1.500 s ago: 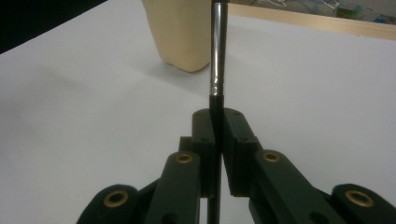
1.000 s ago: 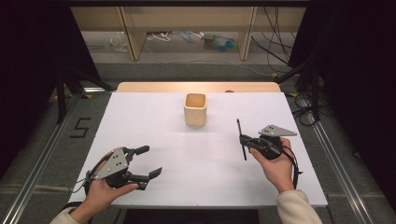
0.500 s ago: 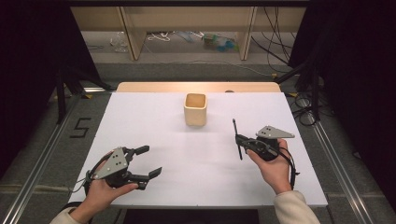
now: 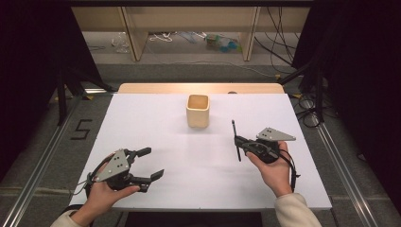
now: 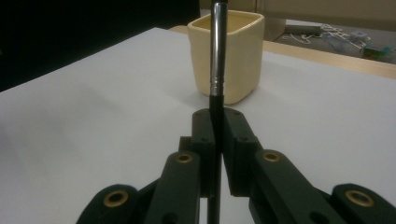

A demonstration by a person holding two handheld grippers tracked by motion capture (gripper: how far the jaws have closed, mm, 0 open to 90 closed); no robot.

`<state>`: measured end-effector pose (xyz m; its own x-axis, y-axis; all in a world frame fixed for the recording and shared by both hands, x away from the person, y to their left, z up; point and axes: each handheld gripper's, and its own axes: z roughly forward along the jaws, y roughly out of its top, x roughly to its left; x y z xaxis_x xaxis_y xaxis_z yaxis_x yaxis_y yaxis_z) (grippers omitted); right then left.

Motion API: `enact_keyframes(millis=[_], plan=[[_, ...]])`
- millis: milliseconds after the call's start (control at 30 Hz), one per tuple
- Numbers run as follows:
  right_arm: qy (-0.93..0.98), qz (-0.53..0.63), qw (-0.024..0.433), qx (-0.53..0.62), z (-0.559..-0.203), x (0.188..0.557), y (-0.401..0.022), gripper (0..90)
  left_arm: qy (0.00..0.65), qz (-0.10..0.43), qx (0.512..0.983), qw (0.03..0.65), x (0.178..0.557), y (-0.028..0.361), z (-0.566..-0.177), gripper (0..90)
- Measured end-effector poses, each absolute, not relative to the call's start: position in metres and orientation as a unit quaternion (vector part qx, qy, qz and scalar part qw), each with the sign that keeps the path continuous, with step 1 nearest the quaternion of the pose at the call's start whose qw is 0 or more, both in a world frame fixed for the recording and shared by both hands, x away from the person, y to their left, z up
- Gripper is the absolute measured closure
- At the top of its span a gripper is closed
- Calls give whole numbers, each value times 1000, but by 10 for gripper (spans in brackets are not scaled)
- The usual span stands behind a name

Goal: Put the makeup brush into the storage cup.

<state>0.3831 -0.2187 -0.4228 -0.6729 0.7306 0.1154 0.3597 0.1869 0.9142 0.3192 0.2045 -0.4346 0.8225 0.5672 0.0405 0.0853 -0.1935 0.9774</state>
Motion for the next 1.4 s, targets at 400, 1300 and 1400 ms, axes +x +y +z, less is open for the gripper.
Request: enact_keyframes(millis=[400,1300,1400], plan=[[751,524,184,358,-424,383,-214,845,219,202,746,596,319,204,-435,163],[746,551,173,330,-426,382,-196,845,220,202,744,598,319,205,-434,163],[746,550,182,328,-426,383,-195,845,219,202,744,598,319,205,-434,163]])
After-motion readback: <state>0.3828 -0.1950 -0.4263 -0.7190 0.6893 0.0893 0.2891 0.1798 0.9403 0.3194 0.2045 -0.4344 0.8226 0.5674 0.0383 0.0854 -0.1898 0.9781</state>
